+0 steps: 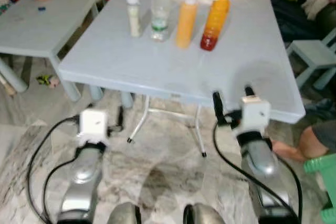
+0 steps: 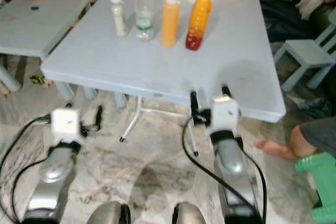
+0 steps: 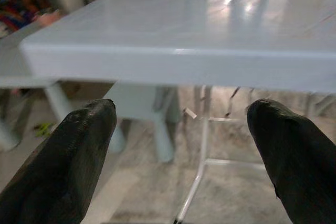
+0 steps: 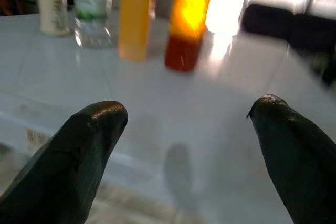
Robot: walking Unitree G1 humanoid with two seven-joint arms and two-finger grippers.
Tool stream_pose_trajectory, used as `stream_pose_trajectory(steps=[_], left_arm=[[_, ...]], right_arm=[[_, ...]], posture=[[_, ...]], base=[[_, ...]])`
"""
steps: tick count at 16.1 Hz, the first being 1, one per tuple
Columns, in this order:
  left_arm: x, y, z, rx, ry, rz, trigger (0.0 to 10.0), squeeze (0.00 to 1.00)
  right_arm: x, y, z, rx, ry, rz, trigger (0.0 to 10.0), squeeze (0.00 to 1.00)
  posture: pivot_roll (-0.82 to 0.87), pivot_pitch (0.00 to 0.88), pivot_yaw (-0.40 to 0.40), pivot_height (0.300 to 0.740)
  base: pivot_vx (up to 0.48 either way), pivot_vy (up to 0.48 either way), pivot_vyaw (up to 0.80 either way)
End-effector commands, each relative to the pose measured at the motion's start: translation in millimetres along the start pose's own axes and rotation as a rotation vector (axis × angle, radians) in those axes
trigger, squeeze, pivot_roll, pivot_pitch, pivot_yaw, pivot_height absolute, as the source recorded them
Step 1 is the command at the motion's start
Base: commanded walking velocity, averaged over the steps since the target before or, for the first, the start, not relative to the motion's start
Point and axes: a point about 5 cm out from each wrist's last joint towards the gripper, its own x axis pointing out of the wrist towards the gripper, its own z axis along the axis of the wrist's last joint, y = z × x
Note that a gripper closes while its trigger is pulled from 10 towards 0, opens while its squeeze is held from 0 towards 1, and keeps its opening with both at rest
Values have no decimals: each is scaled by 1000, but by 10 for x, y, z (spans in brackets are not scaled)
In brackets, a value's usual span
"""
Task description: Restocking fridge
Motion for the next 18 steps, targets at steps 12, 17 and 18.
stream_pose_trajectory(steps=[12,17,18], left_arm=[[92,-186,121,-149,-26,-95,10000,0],[140,-250,174,-167,-47,-137,10000,0],[153,-266,193,-167,-53,-139,10000,0]], right_arm=[[128,14,182,21,-44,14,10000,0],[164,82,225,27,-65,58,10000,0],[163,80,227,10,-67,53,10000,0]], posture=[[-13,30,-1,740],[-21,33,-4,740],[-22,32,-3,740]], base=[[78,0,0],[427,0,0],[480,0,0]])
